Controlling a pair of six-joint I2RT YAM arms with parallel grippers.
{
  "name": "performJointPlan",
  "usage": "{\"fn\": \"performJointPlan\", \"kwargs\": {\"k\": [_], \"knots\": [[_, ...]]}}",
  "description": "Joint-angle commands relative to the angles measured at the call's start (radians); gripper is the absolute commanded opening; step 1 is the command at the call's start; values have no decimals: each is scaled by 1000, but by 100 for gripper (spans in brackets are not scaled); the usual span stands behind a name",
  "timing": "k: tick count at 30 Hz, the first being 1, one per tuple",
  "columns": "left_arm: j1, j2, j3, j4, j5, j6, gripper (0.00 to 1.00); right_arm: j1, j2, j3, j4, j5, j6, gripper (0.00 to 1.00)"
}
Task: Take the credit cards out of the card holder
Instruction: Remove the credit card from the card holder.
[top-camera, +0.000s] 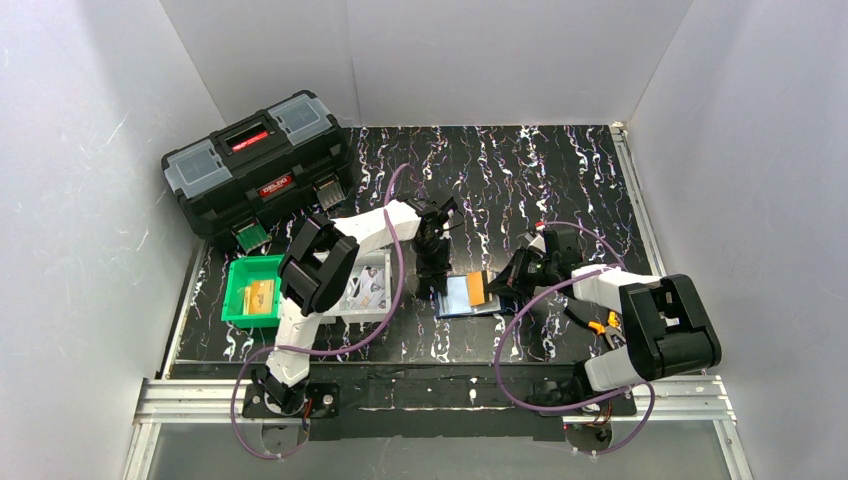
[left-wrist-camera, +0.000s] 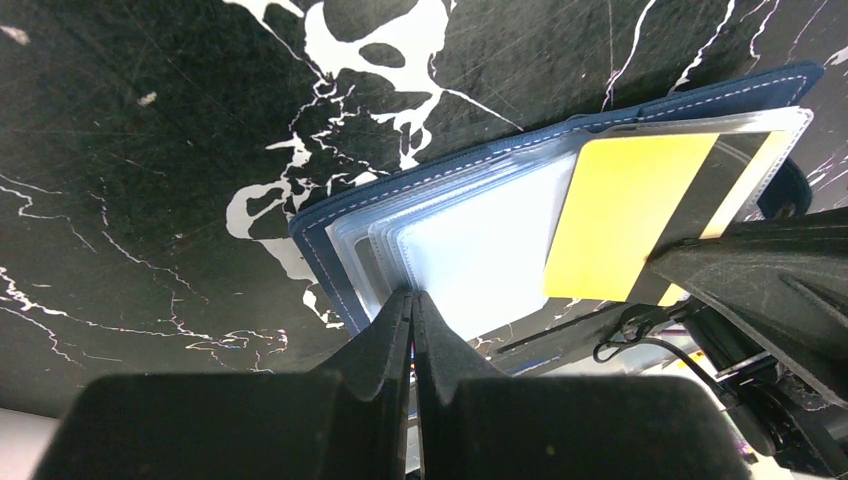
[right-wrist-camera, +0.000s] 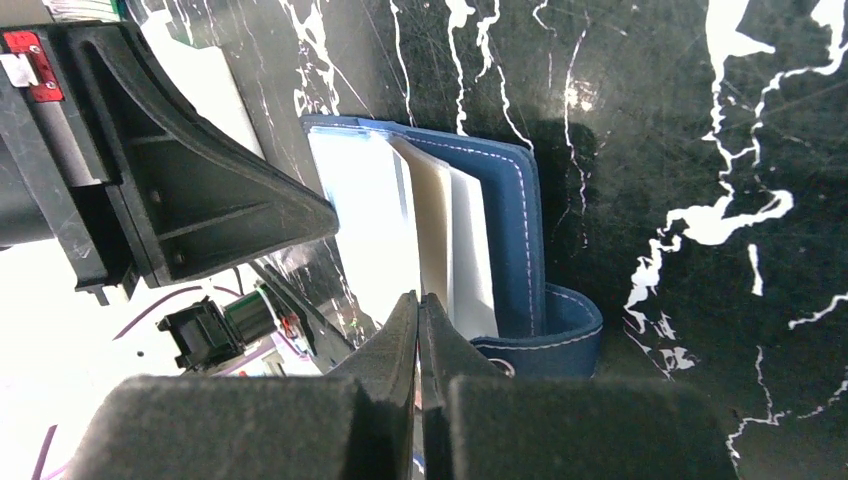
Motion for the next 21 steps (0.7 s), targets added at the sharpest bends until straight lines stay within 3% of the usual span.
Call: {"fn": "performJointPlan", "kwargs": {"k": [1,12,16,18,21], "knots": [[-7,24,-7,-22,-122,55,0,-5,-21,45,-45,12,-21,1],[-9,-42,146,-121,-148,96,2,-5,-90,142,-154,7,-19,1],[-7,-81,166,-123,-130,115,17,-5,-116,182,-186,-5,-10,1],[5,-112,169,-120,-106,133,29,-5,-125,201,-191,-19,1,1],[61,-194,110,-59,-26,135,55,-5,-127,229,-193,-46,17,1]]}}
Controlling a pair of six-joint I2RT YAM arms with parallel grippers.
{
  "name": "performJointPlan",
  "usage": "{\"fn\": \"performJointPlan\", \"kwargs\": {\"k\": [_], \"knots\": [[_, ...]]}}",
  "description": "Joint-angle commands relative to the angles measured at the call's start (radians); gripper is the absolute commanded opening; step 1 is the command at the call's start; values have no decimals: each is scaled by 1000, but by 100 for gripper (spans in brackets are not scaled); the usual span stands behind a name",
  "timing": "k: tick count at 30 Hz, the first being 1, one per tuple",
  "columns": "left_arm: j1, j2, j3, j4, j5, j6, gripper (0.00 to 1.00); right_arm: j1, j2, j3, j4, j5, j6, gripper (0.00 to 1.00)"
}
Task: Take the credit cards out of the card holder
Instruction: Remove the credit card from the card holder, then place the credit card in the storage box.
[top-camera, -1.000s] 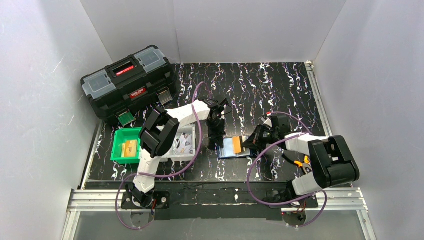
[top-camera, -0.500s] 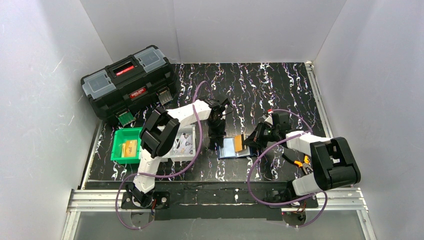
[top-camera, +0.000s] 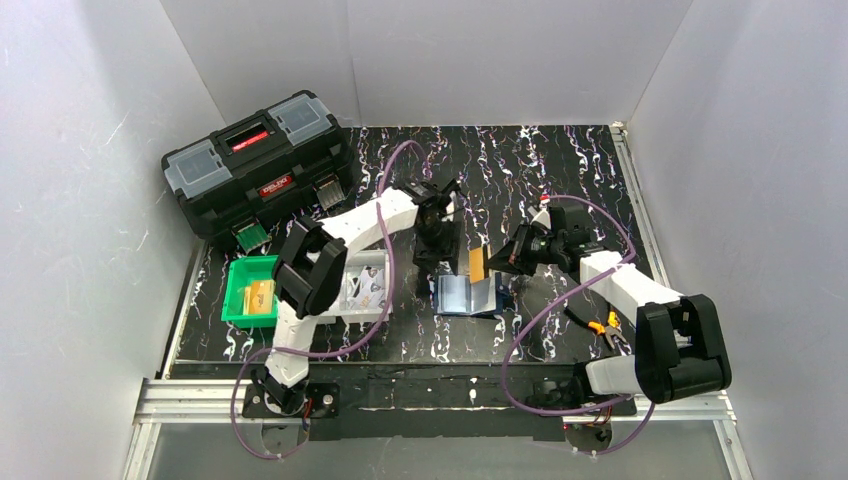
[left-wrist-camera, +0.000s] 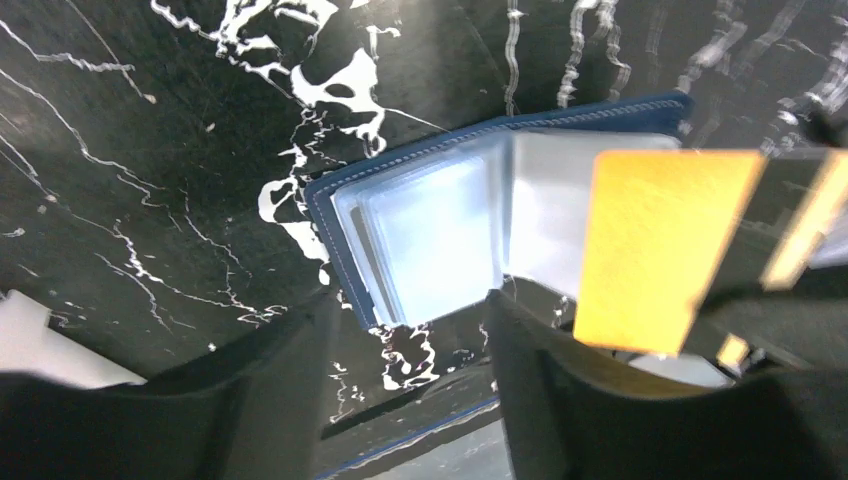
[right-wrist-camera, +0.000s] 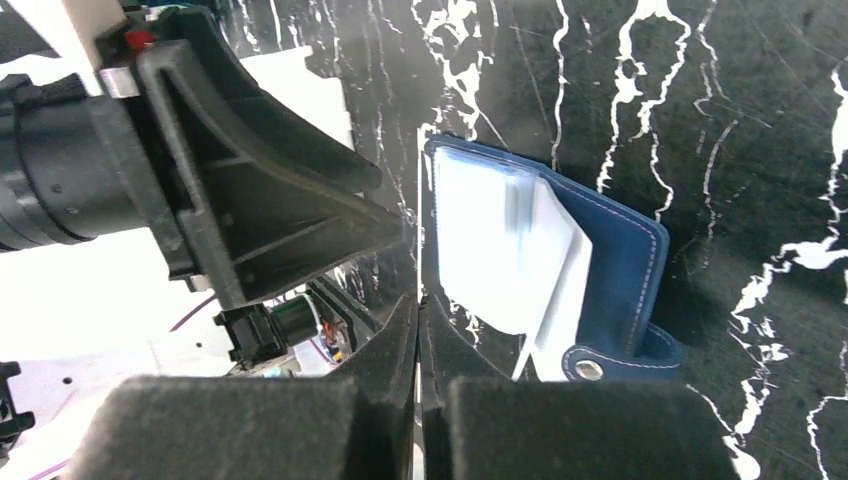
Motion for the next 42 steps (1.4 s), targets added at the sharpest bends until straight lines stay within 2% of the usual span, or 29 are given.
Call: {"fn": "performJointPlan", "kwargs": {"k": [1,2,3,6,9,11,15,22,25,27,31,33,35,36,37,38,39,40,41,42], "knots": [[81,-204,-60,62,125,17,61,-5,-18,73,-20,-60,26,1],[107,-235,-101,91,180,3,66,-5,-13,81,-15,-73,36,1],[195,-352,-227,234,328,-50,75,-5,-1,97,44,-124,93,1],[249,-428,-378,466,531,-186,76,-5,11,92,207,-223,226,1],[266,-435,-482,703,651,-324,77,-3,26,80,318,-294,325,1],[265,-422,-498,791,682,-380,76,4,36,76,389,-322,383,1],[266,-413,-511,873,704,-431,75,34,59,88,432,-325,420,1],[265,-401,-517,869,708,-435,70,52,94,89,580,-346,525,1],[265,-400,-517,869,710,-437,66,65,101,100,593,-348,536,1],[264,-402,-517,872,711,-440,62,76,107,108,590,-346,535,1],[264,-399,-517,887,717,-458,46,94,121,112,587,-340,531,1],[264,-398,-519,898,721,-468,33,100,125,111,587,-335,528,1],[263,-399,-524,909,725,-478,14,101,124,113,574,-332,517,1],[262,-400,-527,912,726,-481,2,101,122,116,562,-329,508,6],[262,-400,-527,908,724,-481,0,101,117,120,545,-322,490,14],[262,-403,-528,904,721,-478,0,102,113,127,518,-317,471,27],[262,-409,-529,893,715,-469,0,101,103,133,482,-306,446,48],[262,-415,-527,870,707,-455,0,102,96,142,443,-294,420,56],[263,-421,-523,846,694,-437,0,101,78,151,397,-279,384,72],[262,-432,-520,819,683,-417,0,101,61,162,327,-261,348,82]]}}
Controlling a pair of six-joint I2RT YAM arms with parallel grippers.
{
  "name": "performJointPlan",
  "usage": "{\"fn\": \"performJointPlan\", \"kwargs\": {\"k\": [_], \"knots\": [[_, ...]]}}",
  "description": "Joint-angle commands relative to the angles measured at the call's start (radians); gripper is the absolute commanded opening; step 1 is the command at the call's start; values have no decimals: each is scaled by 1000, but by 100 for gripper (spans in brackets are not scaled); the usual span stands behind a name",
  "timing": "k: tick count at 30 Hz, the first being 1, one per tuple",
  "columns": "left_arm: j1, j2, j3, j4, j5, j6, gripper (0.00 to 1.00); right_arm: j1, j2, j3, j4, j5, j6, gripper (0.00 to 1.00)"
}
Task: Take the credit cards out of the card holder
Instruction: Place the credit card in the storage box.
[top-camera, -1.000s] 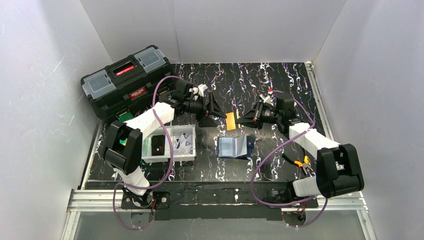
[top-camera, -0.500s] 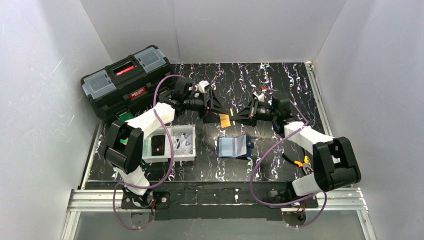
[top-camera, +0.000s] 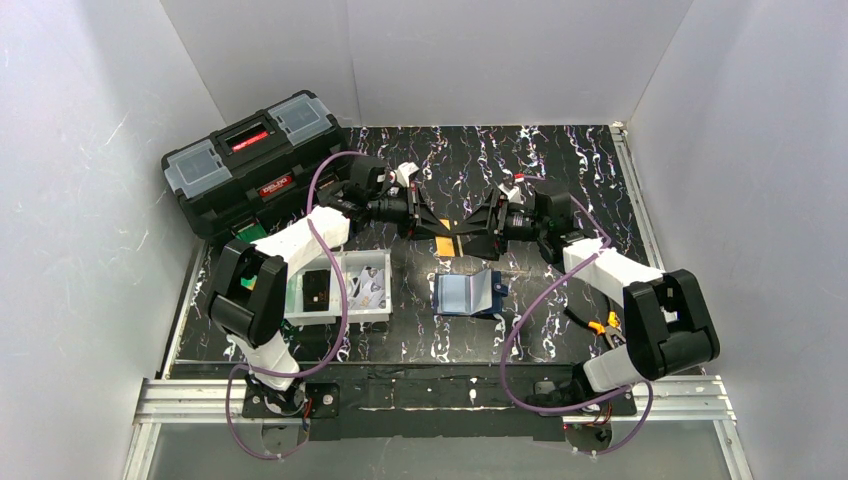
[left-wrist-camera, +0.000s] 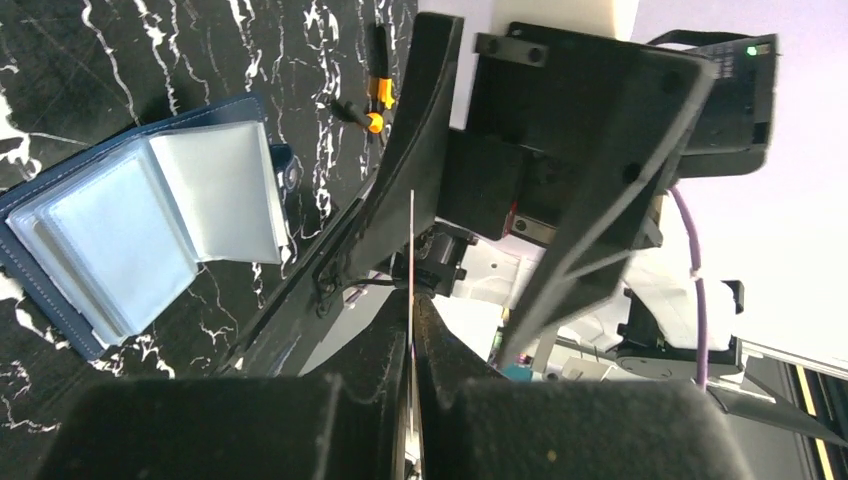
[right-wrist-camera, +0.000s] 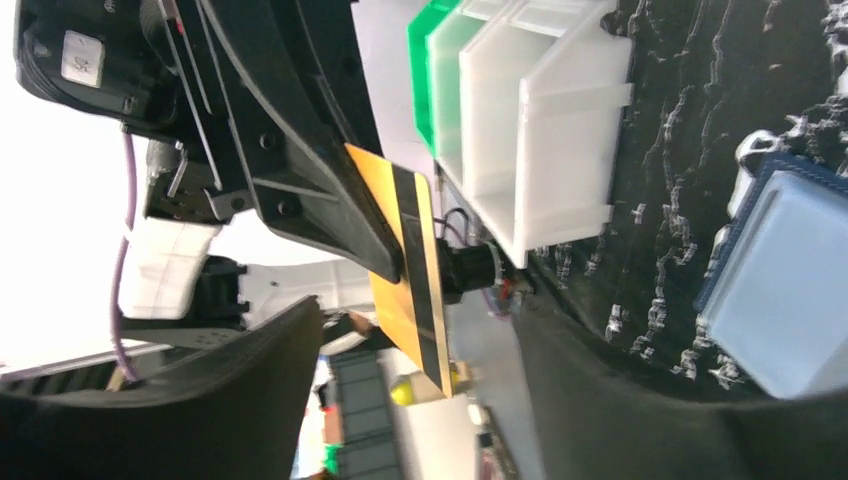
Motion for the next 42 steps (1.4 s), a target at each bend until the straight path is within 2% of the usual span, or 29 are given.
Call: {"fn": "performJointPlan", "kwargs": {"k": [1,2,8,13,19,23,25,33,42], "knots": [[1,-47,5,-114,-23,75,0,3,-79,89,-182,65,-159,90],[1,-60,13,-156,-39,99,0,3,-95,105,-271,90,-200,97],[6,-133,107,-507,-227,314,0,2,-145,158,-522,200,-338,98],[49,-230,151,-744,-471,436,0,4,-144,163,-614,243,-399,98],[155,-327,171,-995,-724,517,0,3,-147,148,-637,260,-446,98],[234,-370,172,-1173,-998,486,0,4,-132,160,-675,259,-484,98],[272,-383,167,-1223,-1076,458,0,4,-120,168,-694,255,-500,98],[416,-355,163,-1292,-1292,345,0,3,-110,196,-744,223,-542,98],[476,-167,220,-1397,-1552,145,0,3,-133,199,-774,228,-575,98]]}}
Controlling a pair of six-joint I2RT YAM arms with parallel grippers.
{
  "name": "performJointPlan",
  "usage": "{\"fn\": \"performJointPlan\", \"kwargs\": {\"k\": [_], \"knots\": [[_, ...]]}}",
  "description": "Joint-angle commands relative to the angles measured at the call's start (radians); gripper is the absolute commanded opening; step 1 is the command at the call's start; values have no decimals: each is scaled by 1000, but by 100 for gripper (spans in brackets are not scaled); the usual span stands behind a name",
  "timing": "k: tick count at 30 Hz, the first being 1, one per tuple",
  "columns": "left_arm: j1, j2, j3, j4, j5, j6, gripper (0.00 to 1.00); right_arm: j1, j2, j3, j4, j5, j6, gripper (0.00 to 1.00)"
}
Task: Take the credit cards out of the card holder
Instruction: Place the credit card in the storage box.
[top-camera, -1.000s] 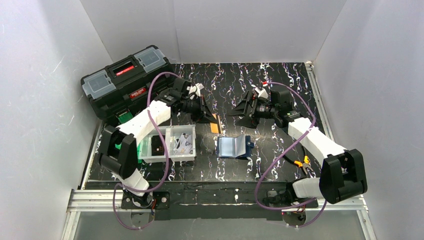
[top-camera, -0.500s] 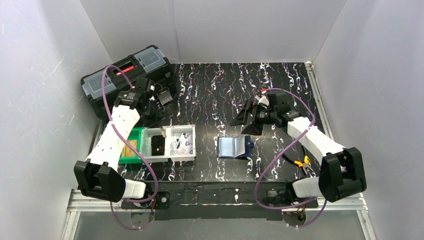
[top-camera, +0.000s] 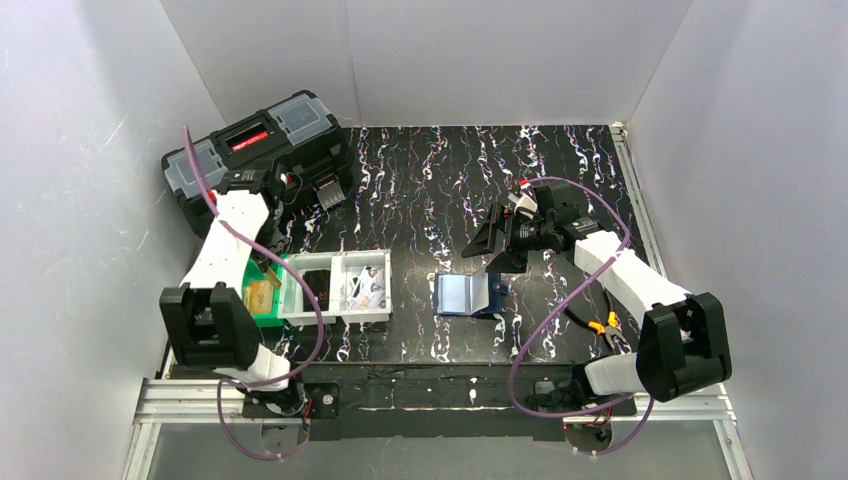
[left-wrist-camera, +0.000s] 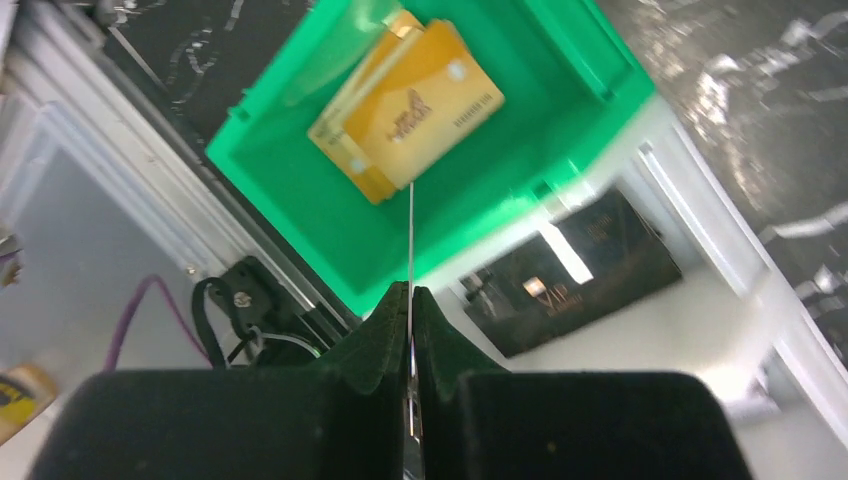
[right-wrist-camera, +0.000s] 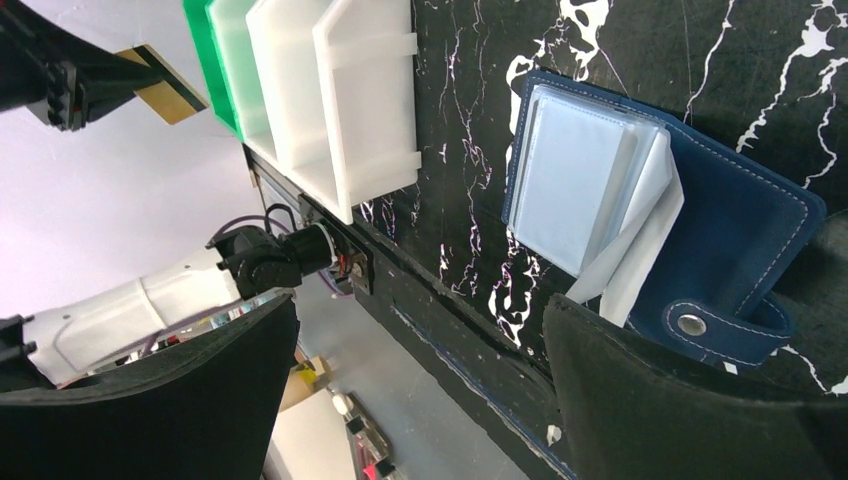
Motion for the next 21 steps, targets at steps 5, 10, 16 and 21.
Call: {"fn": "performJointPlan", "kwargs": {"k": [5,10,16,21], "knots": [[12,122,56,-99,-273,-155,0,1,-24,35,3,-45,-23,98],[51,182,56,-90,-321,-150,0,1,-31,30,8,-54,-22,98],[53,216,15,-53,-373,-137,0,1,-28,24,14,-66,-23,99],[54,218,-22,-24,-375,-123,28,1,-23,23,19,-69,-20,98]]}}
